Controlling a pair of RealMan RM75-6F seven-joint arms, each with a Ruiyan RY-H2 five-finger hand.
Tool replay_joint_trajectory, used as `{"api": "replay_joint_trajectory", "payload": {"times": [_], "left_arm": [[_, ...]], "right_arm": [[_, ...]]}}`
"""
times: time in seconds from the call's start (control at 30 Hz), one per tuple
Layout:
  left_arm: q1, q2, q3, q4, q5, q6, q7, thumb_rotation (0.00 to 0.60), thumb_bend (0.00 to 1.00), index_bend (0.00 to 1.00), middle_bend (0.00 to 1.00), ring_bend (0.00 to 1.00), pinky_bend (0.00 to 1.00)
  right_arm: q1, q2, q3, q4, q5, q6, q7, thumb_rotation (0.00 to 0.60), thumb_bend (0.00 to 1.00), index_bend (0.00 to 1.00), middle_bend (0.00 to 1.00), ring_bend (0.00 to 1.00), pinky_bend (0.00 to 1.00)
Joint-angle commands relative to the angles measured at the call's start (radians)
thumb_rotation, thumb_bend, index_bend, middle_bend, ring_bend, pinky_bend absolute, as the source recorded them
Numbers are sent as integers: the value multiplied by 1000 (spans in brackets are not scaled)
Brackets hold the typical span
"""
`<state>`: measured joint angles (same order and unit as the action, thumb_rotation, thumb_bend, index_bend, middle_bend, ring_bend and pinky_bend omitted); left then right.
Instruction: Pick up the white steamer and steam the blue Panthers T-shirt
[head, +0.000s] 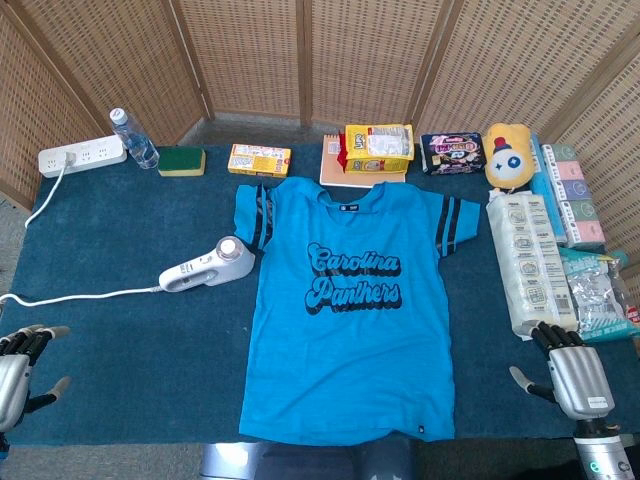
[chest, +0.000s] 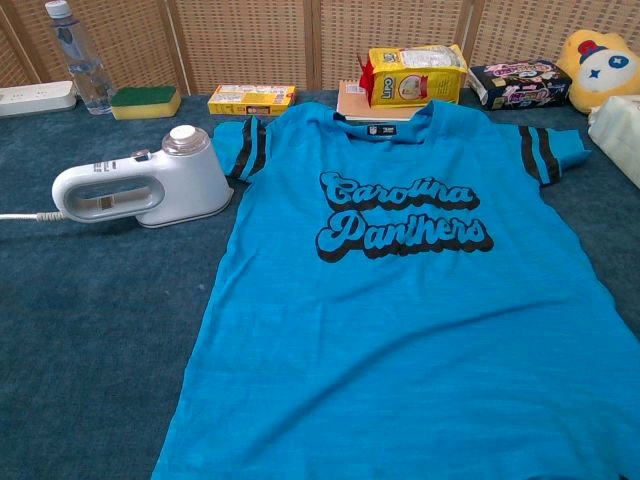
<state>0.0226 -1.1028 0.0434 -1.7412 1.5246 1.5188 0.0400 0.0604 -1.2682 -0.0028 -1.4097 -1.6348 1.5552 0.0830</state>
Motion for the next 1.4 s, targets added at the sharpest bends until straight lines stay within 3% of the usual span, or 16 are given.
{"api": "replay_joint_trajectory", "payload": {"times": [0.03,0.6,1.1,1.4], "left_arm": [[-3,-2,-1,3,-7,-10,2,576,230,262,322,214,205],[-10,15,-19,-7,13,11,-29,576,230,261,322,214,204],[-54,72,-36,-73,25,-32,17,575,230,261,322,214,205],[-64,83,-39,-91,27,-38,27,570,229,261,322,214,205]], "right_arm": [[1,-1,0,2,4,-4,-1,544,279,310,314,326,322],[21,-1,-16,6,-35,-23,-3,545,278,322,328,343,337],[62,-12,-90,10,-172,-59,-28,544,161,337,334,339,334],[91,-59,-103,54,-205,-96,-65,545,138,335,332,338,332]]}}
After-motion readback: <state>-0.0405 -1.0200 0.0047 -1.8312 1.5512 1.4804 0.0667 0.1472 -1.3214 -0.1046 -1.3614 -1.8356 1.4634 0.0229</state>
